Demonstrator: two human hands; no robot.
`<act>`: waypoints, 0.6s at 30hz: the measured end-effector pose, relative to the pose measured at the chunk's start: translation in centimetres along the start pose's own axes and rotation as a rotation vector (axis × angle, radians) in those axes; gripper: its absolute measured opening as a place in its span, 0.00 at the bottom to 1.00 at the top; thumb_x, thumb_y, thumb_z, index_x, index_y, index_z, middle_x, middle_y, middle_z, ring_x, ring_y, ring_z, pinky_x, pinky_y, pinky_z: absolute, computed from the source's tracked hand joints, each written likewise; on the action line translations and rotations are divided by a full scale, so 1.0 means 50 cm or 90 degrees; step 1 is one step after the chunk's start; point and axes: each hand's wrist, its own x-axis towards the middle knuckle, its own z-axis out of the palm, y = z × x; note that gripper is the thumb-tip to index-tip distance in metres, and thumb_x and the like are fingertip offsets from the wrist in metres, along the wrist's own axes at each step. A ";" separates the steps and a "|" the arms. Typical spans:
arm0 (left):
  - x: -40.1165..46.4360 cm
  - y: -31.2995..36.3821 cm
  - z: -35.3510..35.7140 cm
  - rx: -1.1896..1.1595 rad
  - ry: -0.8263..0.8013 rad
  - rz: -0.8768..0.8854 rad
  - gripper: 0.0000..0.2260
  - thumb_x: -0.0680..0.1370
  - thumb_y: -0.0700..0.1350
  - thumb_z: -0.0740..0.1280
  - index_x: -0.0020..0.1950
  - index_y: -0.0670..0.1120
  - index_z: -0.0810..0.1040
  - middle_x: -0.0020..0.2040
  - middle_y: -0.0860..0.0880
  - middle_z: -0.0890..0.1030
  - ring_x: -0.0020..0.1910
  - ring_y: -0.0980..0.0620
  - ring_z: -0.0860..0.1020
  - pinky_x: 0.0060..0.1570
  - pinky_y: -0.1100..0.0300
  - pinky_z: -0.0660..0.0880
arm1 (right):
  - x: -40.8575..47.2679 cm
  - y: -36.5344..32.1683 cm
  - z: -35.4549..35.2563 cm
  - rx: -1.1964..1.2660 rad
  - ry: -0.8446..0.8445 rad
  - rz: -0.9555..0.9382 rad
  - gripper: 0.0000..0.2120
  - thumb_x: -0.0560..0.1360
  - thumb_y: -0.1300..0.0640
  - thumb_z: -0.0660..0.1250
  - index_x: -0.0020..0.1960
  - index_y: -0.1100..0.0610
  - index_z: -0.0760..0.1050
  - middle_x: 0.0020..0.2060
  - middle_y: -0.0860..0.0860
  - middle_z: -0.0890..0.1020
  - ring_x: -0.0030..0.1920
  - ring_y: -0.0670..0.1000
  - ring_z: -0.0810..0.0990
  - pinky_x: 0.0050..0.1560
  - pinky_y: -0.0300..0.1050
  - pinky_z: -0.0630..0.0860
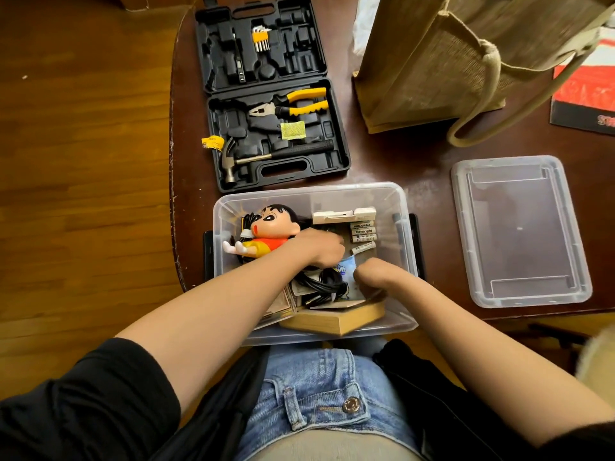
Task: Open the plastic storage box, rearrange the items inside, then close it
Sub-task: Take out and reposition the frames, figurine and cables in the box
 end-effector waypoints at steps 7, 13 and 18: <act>0.004 0.000 0.004 -0.072 -0.094 -0.029 0.28 0.79 0.65 0.50 0.68 0.50 0.74 0.68 0.47 0.74 0.62 0.45 0.73 0.55 0.55 0.67 | -0.021 0.010 -0.011 0.155 -0.083 -0.052 0.13 0.79 0.67 0.52 0.40 0.57 0.69 0.31 0.52 0.70 0.28 0.49 0.68 0.26 0.39 0.66; 0.001 -0.008 0.009 -0.084 -0.067 -0.014 0.20 0.78 0.58 0.59 0.53 0.43 0.79 0.51 0.45 0.79 0.50 0.45 0.75 0.45 0.57 0.69 | -0.005 0.005 -0.005 0.248 -0.057 -0.018 0.16 0.79 0.69 0.49 0.39 0.59 0.71 0.32 0.55 0.74 0.28 0.51 0.71 0.28 0.41 0.69; -0.006 -0.011 0.019 -0.092 0.007 -0.003 0.12 0.78 0.52 0.59 0.39 0.47 0.73 0.39 0.48 0.73 0.43 0.48 0.70 0.38 0.58 0.63 | 0.020 0.011 0.005 0.135 -0.014 -0.016 0.07 0.76 0.68 0.58 0.48 0.61 0.73 0.35 0.55 0.75 0.30 0.49 0.73 0.29 0.39 0.71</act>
